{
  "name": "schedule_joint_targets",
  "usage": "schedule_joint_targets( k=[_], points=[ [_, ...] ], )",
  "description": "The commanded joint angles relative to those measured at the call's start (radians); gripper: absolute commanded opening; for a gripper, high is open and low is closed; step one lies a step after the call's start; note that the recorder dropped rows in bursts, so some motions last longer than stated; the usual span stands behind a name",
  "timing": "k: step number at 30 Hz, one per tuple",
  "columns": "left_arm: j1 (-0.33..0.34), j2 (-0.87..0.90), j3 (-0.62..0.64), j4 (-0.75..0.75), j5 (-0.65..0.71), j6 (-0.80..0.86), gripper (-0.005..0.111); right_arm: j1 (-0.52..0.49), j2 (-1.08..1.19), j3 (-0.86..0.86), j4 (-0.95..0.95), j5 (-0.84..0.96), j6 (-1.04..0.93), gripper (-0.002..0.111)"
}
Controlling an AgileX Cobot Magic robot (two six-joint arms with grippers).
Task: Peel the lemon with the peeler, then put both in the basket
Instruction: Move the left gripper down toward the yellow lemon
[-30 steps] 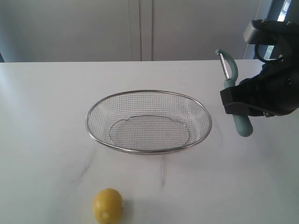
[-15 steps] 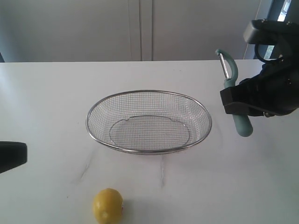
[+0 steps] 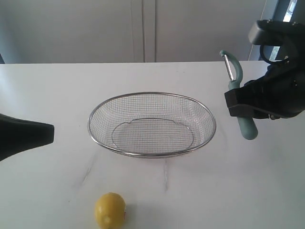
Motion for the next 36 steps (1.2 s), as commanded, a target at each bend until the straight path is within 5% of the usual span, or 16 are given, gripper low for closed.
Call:
schedule_joint_targets(
  k=[1,9,13,15,21,31,36],
  points=[
    [-0.108,0.162,-0.115,0.21,-0.033,-0.131,0.0,0.002,-0.007,-0.006,0.005,-0.012,-0.007,0.0],
    [-0.591,0.336,-0.312,0.796,-0.268,-0.708,0.0,0.002,-0.007,-0.006,0.005,-0.012,-0.007,0.0],
    [-0.811,0.419,-0.385,1.282,-0.192,-1.147,0.0,0.002,-0.007,-0.006,0.005,-0.012,-0.007,0.0],
    [-0.87,0.447,-0.41,1.464,-0.097,-1.351,0.0,0.002,-0.007,-0.006,0.005,-0.014,-0.007,0.0],
    [-0.894,0.455,-0.429,1.54,-0.027,-1.592,0.0,0.002,-0.007,-0.006,0.005,-0.014,-0.007,0.0],
    [-0.894,0.49,-0.429,1.418,-0.021,-1.588,0.0,0.002,-0.007,-0.006,0.005,-0.014,-0.007,0.0],
    [-0.894,0.536,-0.429,1.368,-0.028,-1.588,0.021,0.002,-0.007,-0.006,0.005,-0.014,-0.007,0.0]
  ],
)
